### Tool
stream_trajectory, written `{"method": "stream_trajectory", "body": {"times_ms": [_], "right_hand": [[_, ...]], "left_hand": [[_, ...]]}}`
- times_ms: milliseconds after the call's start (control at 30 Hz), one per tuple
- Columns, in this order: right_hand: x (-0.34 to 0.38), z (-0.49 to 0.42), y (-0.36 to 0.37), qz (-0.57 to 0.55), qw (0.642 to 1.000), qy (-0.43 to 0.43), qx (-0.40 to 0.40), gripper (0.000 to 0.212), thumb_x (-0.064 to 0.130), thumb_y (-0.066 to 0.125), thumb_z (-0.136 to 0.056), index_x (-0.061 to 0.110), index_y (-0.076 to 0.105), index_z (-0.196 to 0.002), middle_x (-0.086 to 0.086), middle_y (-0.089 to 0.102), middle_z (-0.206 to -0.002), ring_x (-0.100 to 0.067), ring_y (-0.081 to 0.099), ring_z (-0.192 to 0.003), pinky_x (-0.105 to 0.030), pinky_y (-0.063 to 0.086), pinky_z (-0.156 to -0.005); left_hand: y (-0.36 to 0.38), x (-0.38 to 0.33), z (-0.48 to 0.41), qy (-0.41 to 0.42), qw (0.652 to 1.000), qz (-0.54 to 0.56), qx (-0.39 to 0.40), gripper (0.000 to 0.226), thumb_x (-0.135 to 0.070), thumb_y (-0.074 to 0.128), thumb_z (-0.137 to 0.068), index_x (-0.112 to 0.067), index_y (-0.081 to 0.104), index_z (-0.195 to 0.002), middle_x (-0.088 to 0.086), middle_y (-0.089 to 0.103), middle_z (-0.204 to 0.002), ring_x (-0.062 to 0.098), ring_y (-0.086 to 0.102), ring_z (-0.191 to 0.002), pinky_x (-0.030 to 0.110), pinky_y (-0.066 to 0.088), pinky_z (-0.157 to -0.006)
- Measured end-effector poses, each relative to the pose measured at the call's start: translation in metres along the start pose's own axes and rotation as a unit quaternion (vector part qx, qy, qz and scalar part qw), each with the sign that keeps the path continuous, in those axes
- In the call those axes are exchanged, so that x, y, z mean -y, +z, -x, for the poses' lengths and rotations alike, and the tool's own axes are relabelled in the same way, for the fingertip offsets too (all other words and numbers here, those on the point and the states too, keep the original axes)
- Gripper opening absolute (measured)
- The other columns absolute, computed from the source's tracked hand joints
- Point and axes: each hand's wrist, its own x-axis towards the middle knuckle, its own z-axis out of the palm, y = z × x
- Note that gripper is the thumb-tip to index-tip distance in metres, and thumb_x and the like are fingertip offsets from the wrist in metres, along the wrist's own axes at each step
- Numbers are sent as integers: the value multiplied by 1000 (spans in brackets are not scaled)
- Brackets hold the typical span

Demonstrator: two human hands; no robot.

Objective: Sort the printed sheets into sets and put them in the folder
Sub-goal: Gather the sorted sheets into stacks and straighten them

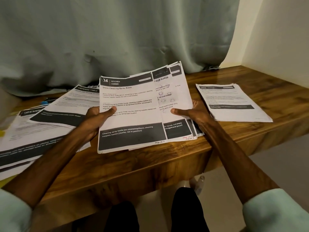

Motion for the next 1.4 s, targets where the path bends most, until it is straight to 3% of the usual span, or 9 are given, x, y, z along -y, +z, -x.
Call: {"method": "stream_trajectory", "body": {"times_ms": [233,400,600,767,967,1067,1233,1300,1400], "right_hand": [[-2,0,2,54,998,10,8,58,28,95,-66,17,71,-118,2,78,-106,-16,77,-92,-36,63,-79],[3,5,6,78,997,5,8,46,23,91,-74,16,70,-115,6,78,-97,-12,77,-84,-22,60,-62],[6,9,9,61,998,4,4,38,17,90,-74,19,71,-107,12,78,-84,-9,77,-80,-20,58,-59],[2,8,9,52,999,11,3,43,30,88,-78,14,72,-115,-2,79,-103,-22,77,-92,-36,62,-76],[1,3,5,52,997,47,-10,43,47,73,-91,10,72,-113,-8,79,-97,-30,77,-88,-49,60,-90],[2,3,4,56,997,52,-10,41,43,72,-92,8,71,-114,-8,79,-98,-29,77,-89,-51,59,-92],[3,4,1,11,997,71,10,38,34,75,-92,4,71,-116,-13,78,-105,-34,75,-97,-54,55,-98],[3,6,0,-11,998,63,16,37,28,76,-91,2,70,-117,-14,77,-107,-35,75,-98,-50,58,-93],[5,9,2,-12,999,33,-9,26,20,78,-88,5,72,-109,-5,80,-94,-25,78,-86,-33,63,-72]], "left_hand": [[3,1,2,13,1000,-24,3,14,-19,73,-93,-18,72,-107,-15,76,-85,6,75,-82,18,58,-64],[1,4,-5,22,999,-38,-5,24,-23,75,-92,-16,72,-115,-16,76,-89,7,76,-84,20,59,-67],[4,7,-6,36,999,-38,-14,25,-17,73,-93,-10,72,-116,-6,75,-97,3,74,-79,17,57,-65],[4,8,-6,16,998,-57,7,17,-19,76,-91,-15,73,-107,-9,76,-88,7,75,-74,21,59,-64],[2,9,-11,-6,997,-78,14,16,-20,81,-85,-15,76,-100,1,79,-92,22,77,-86,34,63,-76],[-2,12,-13,-21,996,-82,29,25,-21,85,-81,-11,78,-103,6,79,-101,26,77,-92,46,58,-93],[-2,12,-13,-30,994,-90,53,28,-17,84,-81,-7,77,-106,7,78,-104,24,76,-96,45,56,-97],[-1,9,-11,-33,994,-86,51,24,-16,83,-81,-10,77,-104,4,78,-104,22,76,-96,42,57,-96],[-3,3,-9,-37,998,-47,35,30,-13,83,-79,-8,74,-107,7,78,-106,24,75,-99,38,57,-94]]}}
